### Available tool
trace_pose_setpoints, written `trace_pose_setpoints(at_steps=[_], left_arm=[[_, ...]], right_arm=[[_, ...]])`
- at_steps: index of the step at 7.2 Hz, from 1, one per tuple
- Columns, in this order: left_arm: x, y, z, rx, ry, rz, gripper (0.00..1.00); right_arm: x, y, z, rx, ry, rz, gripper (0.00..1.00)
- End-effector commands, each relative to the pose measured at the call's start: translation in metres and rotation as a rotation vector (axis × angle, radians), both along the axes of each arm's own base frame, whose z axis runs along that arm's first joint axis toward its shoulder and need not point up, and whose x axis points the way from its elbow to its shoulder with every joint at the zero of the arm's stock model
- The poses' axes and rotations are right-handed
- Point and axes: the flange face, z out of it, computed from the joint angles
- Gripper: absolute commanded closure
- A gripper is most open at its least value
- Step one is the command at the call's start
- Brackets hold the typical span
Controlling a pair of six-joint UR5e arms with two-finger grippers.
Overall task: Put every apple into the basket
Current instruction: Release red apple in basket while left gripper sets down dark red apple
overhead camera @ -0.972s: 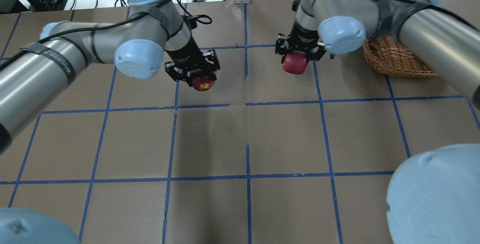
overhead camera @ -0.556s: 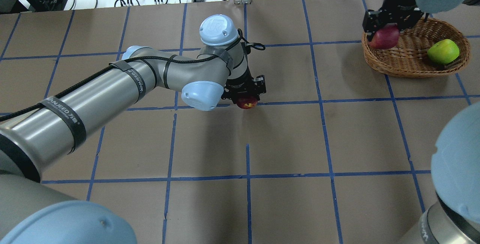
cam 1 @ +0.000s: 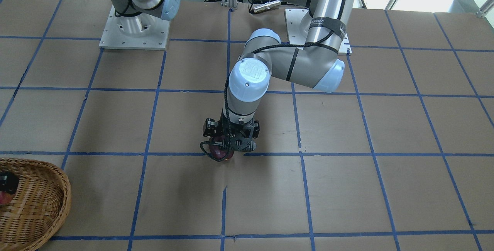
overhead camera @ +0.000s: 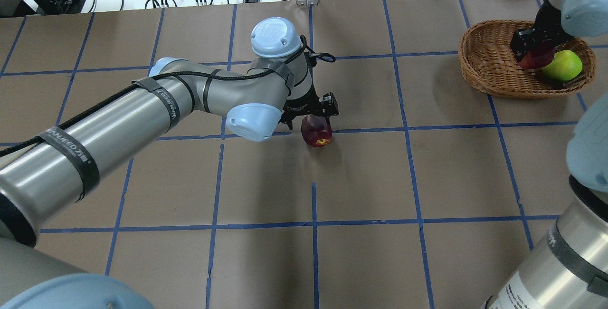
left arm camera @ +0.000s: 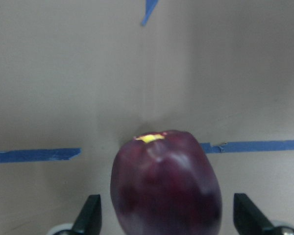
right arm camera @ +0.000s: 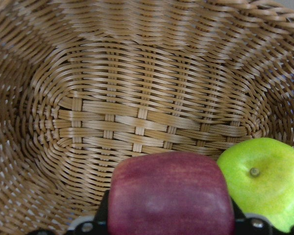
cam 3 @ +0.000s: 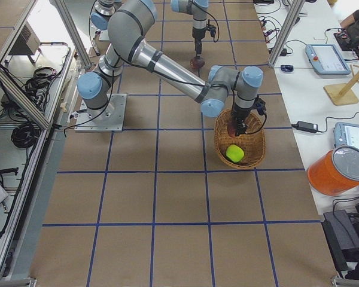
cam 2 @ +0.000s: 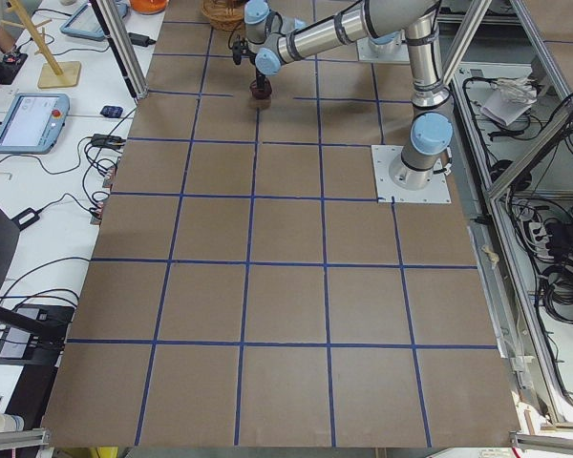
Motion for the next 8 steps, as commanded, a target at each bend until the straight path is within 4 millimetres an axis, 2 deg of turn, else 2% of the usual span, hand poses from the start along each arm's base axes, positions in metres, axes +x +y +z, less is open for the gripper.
trace_pose_setpoints(at_steps=[1,2,3,4,5,6,7,8], left_arm=[[0.048,0.018,0.084,0.021,-0.018,0.065,0.00],[0.075,0.035,0.120,0.055,-0.040,0.094,0.00],[0.091,0.061,0.155,0.076,-0.054,0.095,0.00],[0.107,0.082,0.186,0.048,-0.108,0.040,0.00],[0.118,0.088,0.202,0.008,-0.117,0.034,0.00],[0.137,0.087,0.215,-0.015,-0.107,0.048,0.00],[0.168,0.083,0.233,-0.041,-0.099,0.038,0.00],[0.181,0.086,0.240,-0.005,-0.107,0.013,0.00]], right_arm=[[-0.006,-0.001,-0.013,0.000,-0.007,-0.002,0.35],[-0.006,0.000,-0.013,0.001,-0.011,-0.001,0.14],[-0.007,-0.002,-0.009,-0.003,-0.008,0.001,0.00],[-0.007,-0.001,-0.003,-0.004,-0.005,0.001,0.00],[-0.005,-0.001,0.001,-0.008,-0.005,0.002,0.00],[0.003,0.002,0.021,-0.029,0.002,0.012,0.00],[0.039,0.012,0.052,-0.008,-0.056,0.039,0.00],[0.106,0.020,0.073,0.024,-0.173,0.088,0.00]])
